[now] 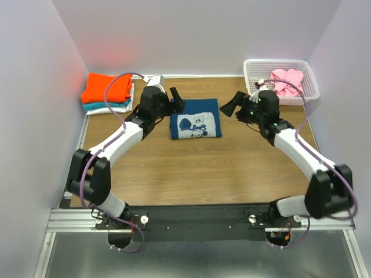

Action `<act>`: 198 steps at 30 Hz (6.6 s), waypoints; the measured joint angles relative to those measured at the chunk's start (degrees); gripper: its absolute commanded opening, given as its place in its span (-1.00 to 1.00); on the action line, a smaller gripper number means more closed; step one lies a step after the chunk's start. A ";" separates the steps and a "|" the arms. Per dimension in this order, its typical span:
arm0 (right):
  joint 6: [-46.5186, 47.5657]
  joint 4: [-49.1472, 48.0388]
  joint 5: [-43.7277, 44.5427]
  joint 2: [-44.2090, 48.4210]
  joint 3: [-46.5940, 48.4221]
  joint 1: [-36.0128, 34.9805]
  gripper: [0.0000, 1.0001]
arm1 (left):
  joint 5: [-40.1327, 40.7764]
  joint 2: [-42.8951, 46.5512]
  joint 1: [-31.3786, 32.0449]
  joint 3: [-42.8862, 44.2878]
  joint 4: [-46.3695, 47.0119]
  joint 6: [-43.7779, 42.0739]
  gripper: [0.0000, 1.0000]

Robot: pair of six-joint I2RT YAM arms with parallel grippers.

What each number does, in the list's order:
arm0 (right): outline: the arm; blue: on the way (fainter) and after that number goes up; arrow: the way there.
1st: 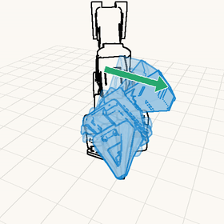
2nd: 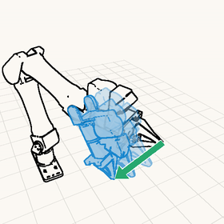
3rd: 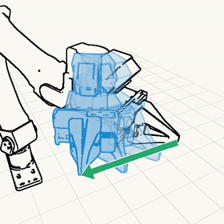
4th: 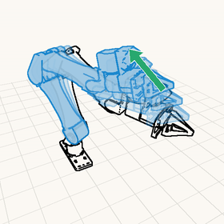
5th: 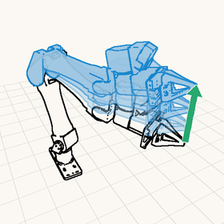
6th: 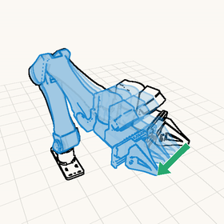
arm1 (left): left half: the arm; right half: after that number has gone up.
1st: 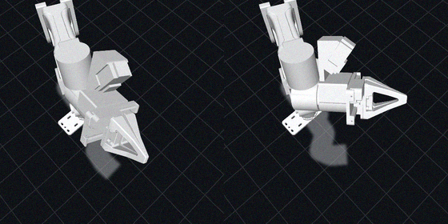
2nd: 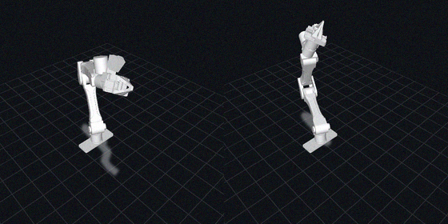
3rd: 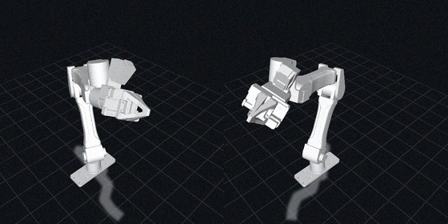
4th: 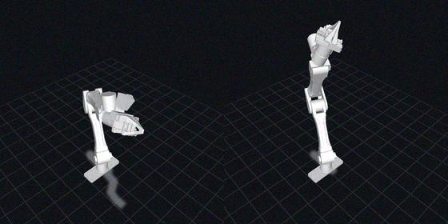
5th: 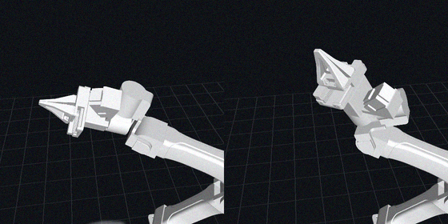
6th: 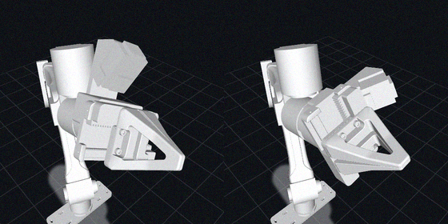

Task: Fold and stack the t-shirts
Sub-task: Neatly place the folded tshirt to the corner

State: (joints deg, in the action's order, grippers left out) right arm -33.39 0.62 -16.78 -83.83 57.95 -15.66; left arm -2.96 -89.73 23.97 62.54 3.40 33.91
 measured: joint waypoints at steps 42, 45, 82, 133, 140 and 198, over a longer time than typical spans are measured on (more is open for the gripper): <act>0.59 12.74 27.89 18.40 -12.11 0.13 1.00 | 4.44 -32.22 -3.93 23.32 -12.61 -7.85 0.17; 0.92 12.76 27.89 18.08 -12.11 0.13 1.00 | 3.69 -32.63 -3.98 23.39 -12.28 -7.96 -0.01; 3.48 12.87 36.04 16.61 -12.63 0.13 1.00 | 25.97 -33.92 -5.05 35.60 -23.50 -28.17 -1.00; 3.48 14.51 40.19 6.75 -12.13 0.13 1.00 | 27.36 -30.25 -17.70 60.61 -29.73 -53.42 -1.00; 3.48 14.51 40.22 6.75 -12.11 0.13 1.00 | 26.97 -29.66 -18.84 61.90 -29.73 -54.45 -1.00; 4.98 16.24 40.11 2.73 -8.50 0.13 1.00 | 22.67 -45.62 -33.16 65.29 -12.02 -63.23 0.92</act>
State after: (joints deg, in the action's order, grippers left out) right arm -28.40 16.86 23.33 -81.10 49.45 -15.53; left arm 19.70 -135.35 -9.19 127.83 -8.62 -29.32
